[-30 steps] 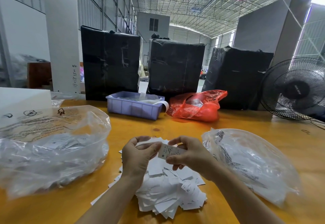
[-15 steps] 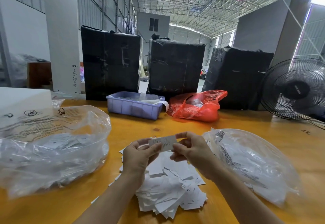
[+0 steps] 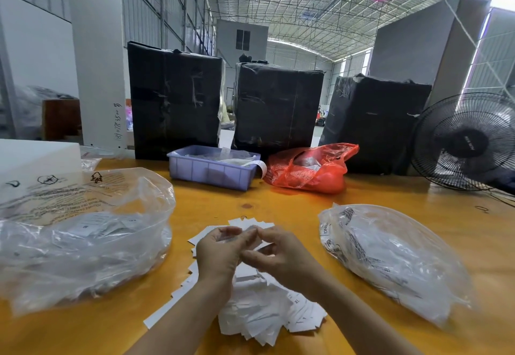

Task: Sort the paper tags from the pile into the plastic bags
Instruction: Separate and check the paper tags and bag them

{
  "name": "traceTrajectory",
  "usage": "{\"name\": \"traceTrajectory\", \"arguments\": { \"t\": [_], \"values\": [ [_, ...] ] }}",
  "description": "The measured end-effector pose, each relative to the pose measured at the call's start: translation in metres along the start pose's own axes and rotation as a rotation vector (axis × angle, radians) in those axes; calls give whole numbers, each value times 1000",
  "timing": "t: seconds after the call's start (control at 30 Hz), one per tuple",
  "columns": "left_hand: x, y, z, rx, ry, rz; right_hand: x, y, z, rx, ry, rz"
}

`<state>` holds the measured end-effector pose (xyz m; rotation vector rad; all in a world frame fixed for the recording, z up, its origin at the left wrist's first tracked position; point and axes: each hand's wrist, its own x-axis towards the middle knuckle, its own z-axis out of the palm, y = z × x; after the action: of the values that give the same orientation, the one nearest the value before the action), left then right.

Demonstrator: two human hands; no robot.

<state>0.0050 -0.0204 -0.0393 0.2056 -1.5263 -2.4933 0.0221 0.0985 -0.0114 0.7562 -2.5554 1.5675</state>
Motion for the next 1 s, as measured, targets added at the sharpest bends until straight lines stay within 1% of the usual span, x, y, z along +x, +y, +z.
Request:
{"name": "traceTrajectory", "arguments": {
  "t": [0.07,0.13,0.2,0.3,0.4,0.47,0.57,0.67,0.7,0.73,0.8,0.83,0.87,0.9,0.93,0.97,1.0],
  "values": [
    [-1,0,2,1,-28,-47,1,3,-1,36,111,11],
    [-2,2,4,21,-51,-60,2,5,-6,125,192,73],
    [-1,6,3,55,-86,-88,3,8,-14,242,222,169],
    [0,12,-1,124,-179,-193,4,13,-23,322,298,274],
    [4,19,-9,271,-264,-260,6,15,-29,444,375,344],
    [6,23,-13,358,-329,-270,7,14,-33,488,388,371],
    [7,29,-14,462,-420,-255,8,12,-34,492,361,388],
    [4,37,-11,528,-425,-218,7,2,-43,470,362,354],
    [4,42,-12,548,-398,-183,6,-2,-52,403,393,302],
    [5,50,-13,568,-354,-129,4,-5,-64,274,440,237],
    [10,72,-22,644,-222,64,-2,-7,-100,-141,550,143],
    [15,85,-31,708,-124,207,-7,-3,-120,-386,571,162],
    [20,98,-43,780,0,365,-11,4,-141,-614,563,242],
    [30,110,-60,874,149,516,-16,13,-158,-787,536,374],
    [41,120,-81,965,313,631,-22,22,-171,-898,489,520],
    [56,126,-103,1047,459,674,-28,31,-178,-977,412,646],
    [68,131,-124,1117,557,643,-32,40,-181,-1039,319,724]
  ]
}}
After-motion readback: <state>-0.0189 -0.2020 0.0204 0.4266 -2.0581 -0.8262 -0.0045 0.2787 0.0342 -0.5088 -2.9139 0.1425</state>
